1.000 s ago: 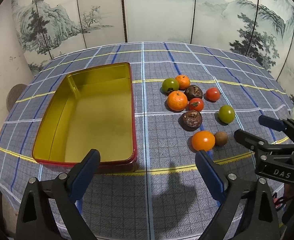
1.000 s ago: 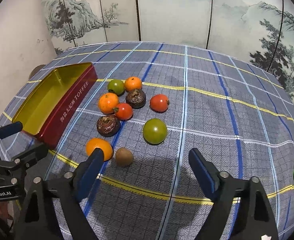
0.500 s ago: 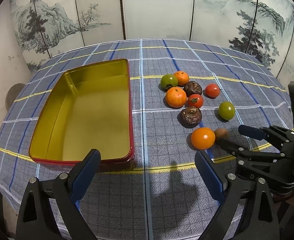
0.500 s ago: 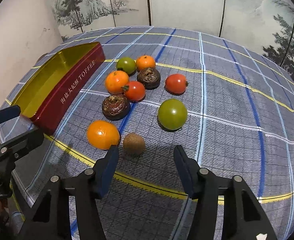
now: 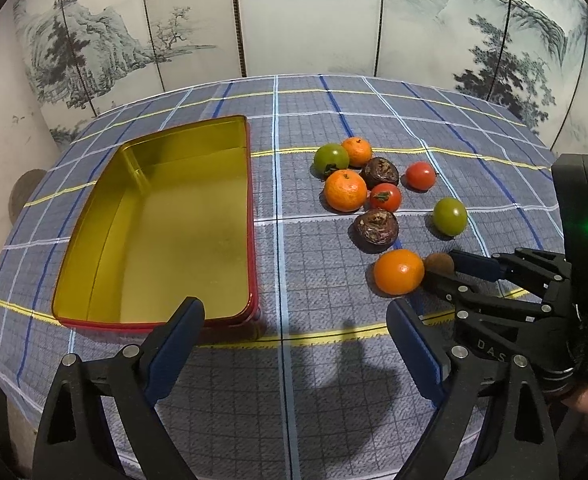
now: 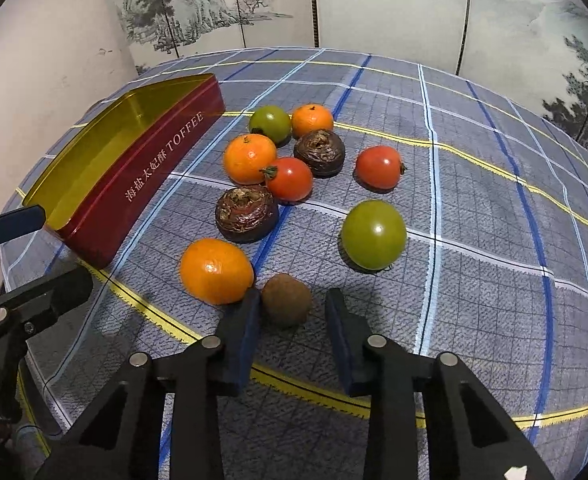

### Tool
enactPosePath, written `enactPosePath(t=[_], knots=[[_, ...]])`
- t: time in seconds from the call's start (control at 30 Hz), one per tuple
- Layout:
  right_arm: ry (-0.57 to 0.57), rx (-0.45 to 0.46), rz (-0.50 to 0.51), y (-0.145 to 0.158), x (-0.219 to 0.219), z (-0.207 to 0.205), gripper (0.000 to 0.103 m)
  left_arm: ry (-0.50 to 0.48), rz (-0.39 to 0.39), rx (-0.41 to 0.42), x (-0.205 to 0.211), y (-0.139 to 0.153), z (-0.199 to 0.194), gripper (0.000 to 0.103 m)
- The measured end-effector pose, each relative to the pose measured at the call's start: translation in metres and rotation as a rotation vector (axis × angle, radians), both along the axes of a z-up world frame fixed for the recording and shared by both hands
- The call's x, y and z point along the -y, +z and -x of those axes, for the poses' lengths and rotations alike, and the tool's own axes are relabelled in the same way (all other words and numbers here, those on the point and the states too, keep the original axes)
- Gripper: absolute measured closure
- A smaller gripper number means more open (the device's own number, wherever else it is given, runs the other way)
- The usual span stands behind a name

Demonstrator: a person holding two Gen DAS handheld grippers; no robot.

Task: Organize fruits
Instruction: 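Lower the right gripper onto the small brown kiwi and close it, then grasp and lift the tangerine with the left gripper while the right gripper holds the kiwi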

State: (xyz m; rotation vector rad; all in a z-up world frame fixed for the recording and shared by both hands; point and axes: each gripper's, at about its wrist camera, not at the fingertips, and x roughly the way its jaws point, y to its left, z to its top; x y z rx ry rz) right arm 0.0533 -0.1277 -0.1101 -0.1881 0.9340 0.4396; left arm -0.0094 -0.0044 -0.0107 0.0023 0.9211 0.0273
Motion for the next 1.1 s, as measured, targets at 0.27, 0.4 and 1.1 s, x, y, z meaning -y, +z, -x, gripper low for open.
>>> enactPosePath(t=[0.27, 0.4, 1.1], knots=[[-0.012, 0.006, 0.000, 0.000, 0.004, -0.002, 0.079, -0.028, 0.005, -0.004, 0.008, -0.001, -0.004, 0.012], [-0.056, 0.010, 0.001, 0.001, 0.020, -0.004, 0.079, -0.058, 0.027, -0.004, 0.014, 0.000, -0.007, 0.013], [-0.226, 0.032, -0.037, 0.002, 0.092, -0.021, 0.079, -0.131, 0.075, -0.070, 0.054, -0.018, -0.044, 0.022]])
